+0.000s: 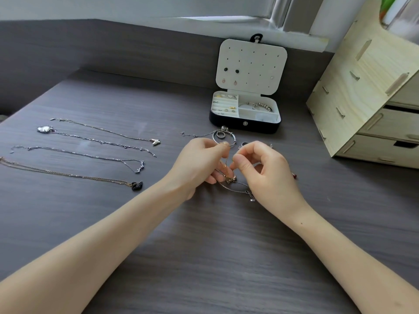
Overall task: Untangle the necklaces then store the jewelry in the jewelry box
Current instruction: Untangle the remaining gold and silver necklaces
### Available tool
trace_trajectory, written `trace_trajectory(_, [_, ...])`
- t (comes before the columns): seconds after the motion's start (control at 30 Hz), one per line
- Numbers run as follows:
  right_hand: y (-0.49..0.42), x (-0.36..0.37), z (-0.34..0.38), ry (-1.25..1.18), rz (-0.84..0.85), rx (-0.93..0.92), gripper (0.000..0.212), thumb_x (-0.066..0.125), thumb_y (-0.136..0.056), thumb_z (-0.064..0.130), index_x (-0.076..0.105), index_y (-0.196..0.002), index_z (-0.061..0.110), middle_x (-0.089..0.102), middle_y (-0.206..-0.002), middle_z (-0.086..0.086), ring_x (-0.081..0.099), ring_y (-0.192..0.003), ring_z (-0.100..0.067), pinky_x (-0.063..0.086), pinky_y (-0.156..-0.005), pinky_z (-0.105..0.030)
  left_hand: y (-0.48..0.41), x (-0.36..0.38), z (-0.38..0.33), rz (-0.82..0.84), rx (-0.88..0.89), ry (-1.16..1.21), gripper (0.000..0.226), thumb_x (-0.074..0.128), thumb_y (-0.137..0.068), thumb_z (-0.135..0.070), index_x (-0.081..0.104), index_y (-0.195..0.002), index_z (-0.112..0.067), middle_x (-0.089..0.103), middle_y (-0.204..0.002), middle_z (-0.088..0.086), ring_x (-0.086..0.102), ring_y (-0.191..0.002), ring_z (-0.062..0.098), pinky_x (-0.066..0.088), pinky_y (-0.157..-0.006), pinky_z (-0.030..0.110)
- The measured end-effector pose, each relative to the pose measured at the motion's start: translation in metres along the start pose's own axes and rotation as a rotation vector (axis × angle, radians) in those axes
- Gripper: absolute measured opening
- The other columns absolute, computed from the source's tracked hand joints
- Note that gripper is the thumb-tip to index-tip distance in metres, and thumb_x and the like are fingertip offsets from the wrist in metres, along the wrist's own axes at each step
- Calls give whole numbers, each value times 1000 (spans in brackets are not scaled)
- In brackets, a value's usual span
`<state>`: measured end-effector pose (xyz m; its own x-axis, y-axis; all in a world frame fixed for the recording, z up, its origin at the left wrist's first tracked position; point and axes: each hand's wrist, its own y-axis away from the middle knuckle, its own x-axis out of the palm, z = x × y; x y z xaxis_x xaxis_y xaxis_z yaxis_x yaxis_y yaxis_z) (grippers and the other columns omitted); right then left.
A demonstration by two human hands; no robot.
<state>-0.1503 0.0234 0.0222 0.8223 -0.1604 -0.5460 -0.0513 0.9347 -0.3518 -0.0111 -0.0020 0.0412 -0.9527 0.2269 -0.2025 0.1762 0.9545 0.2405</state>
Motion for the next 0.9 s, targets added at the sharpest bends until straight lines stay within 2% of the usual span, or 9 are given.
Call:
trace_trajectory(0.17, [-1,0,2,-132,33,91,16,60,-89,9,59,-77,19,66,-70,3,61,-67,-16,53,-62,-39,-2,-3,1,-46,3,-65,3,56,-84,-12,58,-82,-14,69,-58,2,53,-47,12,38,-43,14])
trace_trajectory(0.2, [0,0,2,-154,35,98,16,61,-88,7,59,-77,19,66,-69,4,61,-66,-15,53,-63,-40,-3,-4,2,-71,20,-91,1,59,-80,-15,60,-80,-15,70,-60,1,57,-52,12,43,-50,16])
trace_trajectory(0.27, [-1,0,2,-193,37,109,17,64,-85,3,60,-79,18,65,-67,7,61,-64,-8,54,-64,-38,-5,-7,5,-116,43,-142,12,60,-66,-24,65,-76,-21,71,-63,-3,62,-68,15,54,-72,32])
trace_trajectory(0.3, [-1,-1,3,-210,40,112,17,65,-84,2,60,-80,18,65,-68,7,61,-63,-6,54,-64,-36,-5,-8,6,-136,39,-157,17,58,-60,-27,67,-74,-23,71,-64,-5,60,-72,16,54,-80,39])
trace_trajectory(0.37, [-3,-3,4,-222,49,108,17,66,-83,1,60,-81,17,67,-71,2,60,-62,-3,53,-63,-34,-4,-11,5,-155,27,-188,20,57,-54,-30,69,-70,-29,71,-68,-8,57,-72,15,52,-86,44])
trace_trajectory(0.53, [-9,-5,7,-180,66,72,20,67,-82,2,61,-77,21,68,-74,-4,60,-64,-8,52,-64,-31,0,-14,3,-142,20,-263,27,57,-53,-32,70,-77,-31,72,-73,-6,50,-56,13,53,-82,41])
trace_trajectory(0.67, [-17,0,11,-117,44,15,17,67,-81,2,62,-79,18,67,-74,2,62,-69,-10,51,-64,-25,3,-13,2,-136,34,-221,29,57,-57,-31,68,-83,-29,73,-69,-6,53,-54,15,54,-74,42])
trace_trajectory(0.77, [-22,6,12,-76,0,1,15,67,-81,2,64,-79,16,64,-71,8,59,-66,-5,50,-63,-20,3,-13,3,-143,46,-178,28,58,-60,-26,67,-87,-27,72,-68,-6,50,-43,14,54,-71,42])
trace_trajectory(0.9, [-22,15,10,-9,-44,10,10,65,-81,4,65,-81,14,64,-71,7,60,-67,-5,51,-64,-24,1,-14,7,-167,58,-136,24,60,-76,-7,65,-94,-21,72,-67,-1,49,-33,13,48,-60,28])
